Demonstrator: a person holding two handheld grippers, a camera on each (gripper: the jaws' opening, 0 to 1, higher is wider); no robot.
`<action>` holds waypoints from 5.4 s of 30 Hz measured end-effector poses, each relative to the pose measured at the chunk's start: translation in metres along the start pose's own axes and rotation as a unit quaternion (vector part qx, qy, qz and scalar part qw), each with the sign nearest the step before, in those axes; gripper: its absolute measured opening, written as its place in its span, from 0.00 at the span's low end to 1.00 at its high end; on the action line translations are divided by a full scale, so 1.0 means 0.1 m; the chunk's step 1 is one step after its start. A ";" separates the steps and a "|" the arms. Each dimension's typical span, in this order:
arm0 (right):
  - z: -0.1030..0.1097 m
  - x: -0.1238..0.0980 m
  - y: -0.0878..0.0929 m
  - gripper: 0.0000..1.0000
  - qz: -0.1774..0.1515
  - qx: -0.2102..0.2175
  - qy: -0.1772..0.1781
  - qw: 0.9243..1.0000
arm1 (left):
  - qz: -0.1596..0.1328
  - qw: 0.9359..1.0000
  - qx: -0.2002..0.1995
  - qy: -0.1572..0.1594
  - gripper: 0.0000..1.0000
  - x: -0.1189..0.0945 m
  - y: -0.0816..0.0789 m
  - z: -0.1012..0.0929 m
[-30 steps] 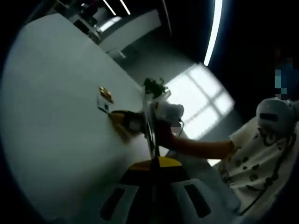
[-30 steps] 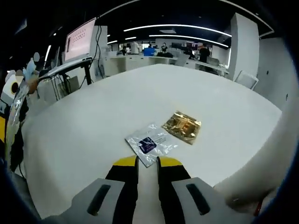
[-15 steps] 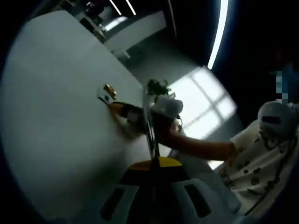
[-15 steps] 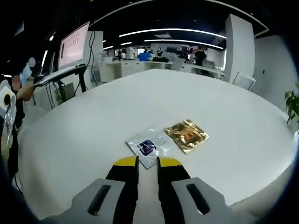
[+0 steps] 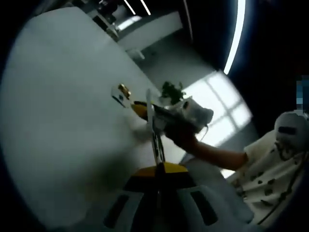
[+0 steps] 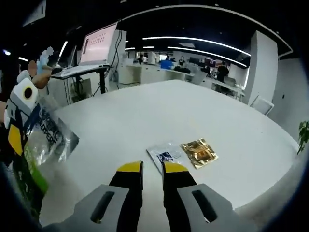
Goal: Arrange the skincare products in the storage area until every visible bottle or jar stands upright without overlapping.
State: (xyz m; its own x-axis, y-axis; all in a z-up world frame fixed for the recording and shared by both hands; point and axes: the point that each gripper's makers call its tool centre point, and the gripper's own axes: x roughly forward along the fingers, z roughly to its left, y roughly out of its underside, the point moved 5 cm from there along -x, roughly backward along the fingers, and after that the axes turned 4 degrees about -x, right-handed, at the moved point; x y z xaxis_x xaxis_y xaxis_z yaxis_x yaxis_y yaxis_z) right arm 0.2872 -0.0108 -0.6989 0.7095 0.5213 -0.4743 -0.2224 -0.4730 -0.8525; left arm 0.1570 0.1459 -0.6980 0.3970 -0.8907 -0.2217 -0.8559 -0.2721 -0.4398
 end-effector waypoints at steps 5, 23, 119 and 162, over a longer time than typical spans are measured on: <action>0.08 -0.20 -0.12 0.15 -0.022 -0.006 -0.025 0.999 | 0.011 1.000 -0.009 -0.022 0.00 0.05 0.00 0.02; 0.19 -0.67 -0.09 0.12 -0.027 -0.010 -0.078 0.997 | 0.052 0.997 -0.009 -0.057 0.00 0.51 -0.15 0.13; 0.02 -0.63 0.71 0.14 0.088 0.011 -0.065 0.994 | -0.005 0.920 0.345 -0.183 0.09 1.42 -0.85 0.01; -0.05 -0.71 0.67 0.15 0.091 0.010 -0.057 0.994 | 0.043 0.917 0.356 -0.175 0.15 1.57 -0.82 0.00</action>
State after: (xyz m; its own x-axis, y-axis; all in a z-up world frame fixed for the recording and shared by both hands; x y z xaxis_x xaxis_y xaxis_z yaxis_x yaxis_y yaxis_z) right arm 0.2252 -0.0836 -0.7209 0.5759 0.5069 -0.6414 -0.3539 -0.5527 -0.7545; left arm 0.2894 0.0282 -0.6972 0.5268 -0.6928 -0.4924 -0.5048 0.2110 -0.8370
